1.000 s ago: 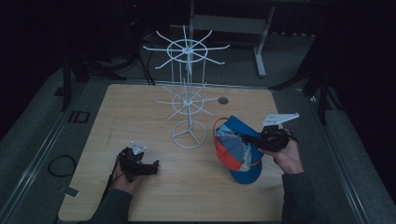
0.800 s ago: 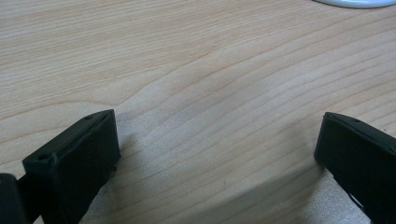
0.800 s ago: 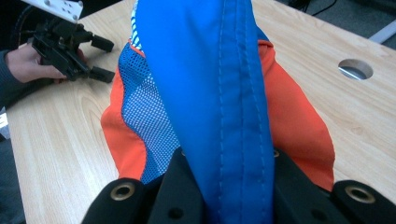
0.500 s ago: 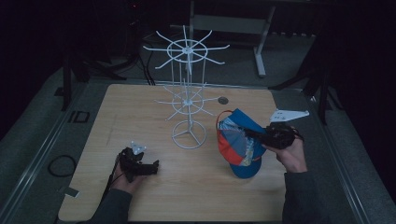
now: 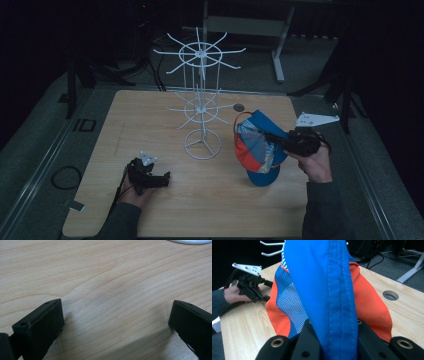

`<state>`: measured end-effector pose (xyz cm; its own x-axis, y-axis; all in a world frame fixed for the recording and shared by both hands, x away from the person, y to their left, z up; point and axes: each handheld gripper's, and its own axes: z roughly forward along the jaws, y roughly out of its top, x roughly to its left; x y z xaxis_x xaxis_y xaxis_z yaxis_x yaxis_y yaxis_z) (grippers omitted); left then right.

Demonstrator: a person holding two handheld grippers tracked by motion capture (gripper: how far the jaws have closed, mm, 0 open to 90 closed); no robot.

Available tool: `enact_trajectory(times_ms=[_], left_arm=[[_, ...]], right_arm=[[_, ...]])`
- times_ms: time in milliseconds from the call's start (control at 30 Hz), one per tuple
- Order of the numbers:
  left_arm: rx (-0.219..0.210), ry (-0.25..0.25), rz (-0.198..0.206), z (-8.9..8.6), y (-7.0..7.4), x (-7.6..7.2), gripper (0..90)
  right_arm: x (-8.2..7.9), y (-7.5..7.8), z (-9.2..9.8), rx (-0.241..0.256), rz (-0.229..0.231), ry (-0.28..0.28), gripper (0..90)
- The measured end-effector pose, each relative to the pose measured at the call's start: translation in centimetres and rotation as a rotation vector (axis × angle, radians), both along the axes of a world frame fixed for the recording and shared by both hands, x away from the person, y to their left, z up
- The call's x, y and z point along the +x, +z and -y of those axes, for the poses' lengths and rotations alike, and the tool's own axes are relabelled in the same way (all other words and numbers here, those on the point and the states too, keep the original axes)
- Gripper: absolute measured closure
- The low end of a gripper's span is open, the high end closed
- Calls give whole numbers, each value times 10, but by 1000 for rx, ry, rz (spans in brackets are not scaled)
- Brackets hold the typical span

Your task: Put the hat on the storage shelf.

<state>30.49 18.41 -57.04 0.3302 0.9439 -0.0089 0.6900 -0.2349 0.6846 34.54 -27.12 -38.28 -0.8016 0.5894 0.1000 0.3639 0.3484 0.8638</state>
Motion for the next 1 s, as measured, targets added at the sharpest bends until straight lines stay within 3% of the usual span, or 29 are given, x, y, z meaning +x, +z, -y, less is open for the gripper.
enact_trajectory(times_ms=[1000], left_arm=[[0,0,0,0,0,0,1]], right_arm=[[-3,26,-4,58,74,20,865]])
